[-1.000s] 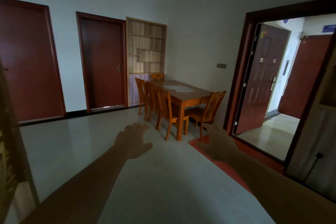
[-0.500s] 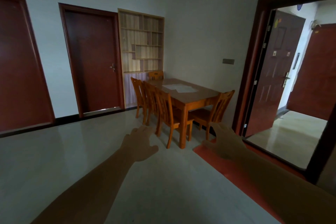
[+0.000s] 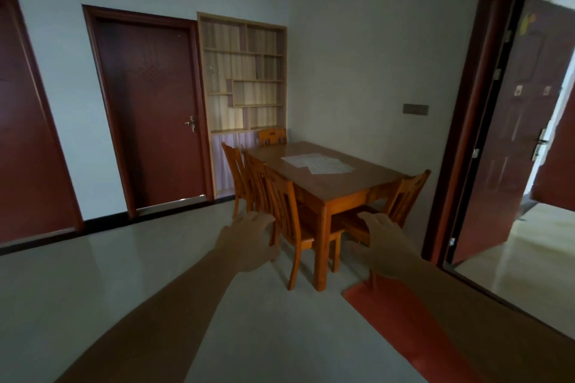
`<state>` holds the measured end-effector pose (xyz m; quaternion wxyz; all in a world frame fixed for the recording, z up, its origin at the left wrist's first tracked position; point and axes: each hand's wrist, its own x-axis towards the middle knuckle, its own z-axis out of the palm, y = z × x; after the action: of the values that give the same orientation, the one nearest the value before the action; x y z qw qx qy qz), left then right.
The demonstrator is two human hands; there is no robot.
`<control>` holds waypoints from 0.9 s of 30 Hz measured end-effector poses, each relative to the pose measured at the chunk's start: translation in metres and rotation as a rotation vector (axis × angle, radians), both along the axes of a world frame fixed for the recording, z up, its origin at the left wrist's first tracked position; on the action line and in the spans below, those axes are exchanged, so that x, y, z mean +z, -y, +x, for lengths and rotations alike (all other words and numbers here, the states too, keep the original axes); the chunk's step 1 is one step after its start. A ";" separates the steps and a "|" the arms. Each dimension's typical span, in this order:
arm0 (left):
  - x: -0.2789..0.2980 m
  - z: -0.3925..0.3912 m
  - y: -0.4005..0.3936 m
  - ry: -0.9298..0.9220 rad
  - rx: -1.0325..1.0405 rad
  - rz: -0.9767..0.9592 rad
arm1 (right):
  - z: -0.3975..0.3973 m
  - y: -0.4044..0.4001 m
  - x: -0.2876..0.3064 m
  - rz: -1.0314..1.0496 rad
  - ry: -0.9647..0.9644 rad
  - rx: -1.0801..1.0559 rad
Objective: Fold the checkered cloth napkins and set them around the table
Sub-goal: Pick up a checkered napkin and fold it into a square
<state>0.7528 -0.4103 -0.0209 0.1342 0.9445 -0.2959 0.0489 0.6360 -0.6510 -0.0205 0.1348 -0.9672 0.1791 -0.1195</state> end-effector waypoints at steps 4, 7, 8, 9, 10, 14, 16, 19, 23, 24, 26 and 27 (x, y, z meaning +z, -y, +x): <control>-0.011 0.084 0.049 -0.013 -0.010 -0.016 | 0.079 0.046 -0.005 0.014 -0.005 -0.020; -0.026 0.157 0.090 -0.028 -0.031 -0.031 | 0.146 0.082 -0.013 0.005 -0.035 -0.024; -0.031 0.182 0.103 -0.036 -0.034 -0.037 | 0.170 0.095 -0.014 -0.006 -0.051 -0.027; -0.034 0.209 0.117 -0.050 -0.034 -0.047 | 0.195 0.107 -0.016 -0.021 -0.055 -0.028; -0.038 0.236 0.131 -0.070 -0.034 -0.064 | 0.223 0.122 -0.018 -0.028 -0.062 -0.029; -0.042 0.338 0.182 -0.124 -0.036 -0.098 | 0.310 0.173 -0.014 -0.022 -0.114 -0.054; -0.038 0.381 0.206 -0.123 -0.037 -0.083 | 0.348 0.197 -0.009 -0.026 -0.112 -0.061; -0.029 0.441 0.244 -0.128 -0.056 -0.082 | 0.408 0.235 -0.003 -0.049 -0.059 -0.066; -0.030 0.507 0.294 -0.105 -0.086 -0.074 | 0.482 0.283 -0.006 -0.030 -0.045 -0.079; -0.034 0.525 0.309 -0.099 -0.086 -0.068 | 0.502 0.296 -0.009 -0.018 -0.050 -0.075; -0.041 0.565 0.338 -0.086 -0.083 -0.052 | 0.545 0.327 -0.017 -0.017 -0.073 -0.055; -0.044 0.585 0.353 -0.080 -0.079 -0.040 | 0.568 0.344 -0.021 -0.019 -0.088 -0.047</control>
<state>1.3375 -0.7636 -0.0645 0.1665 0.9305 -0.3261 0.0116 1.2036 -0.9950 -0.0414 0.1146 -0.9683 0.2062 -0.0818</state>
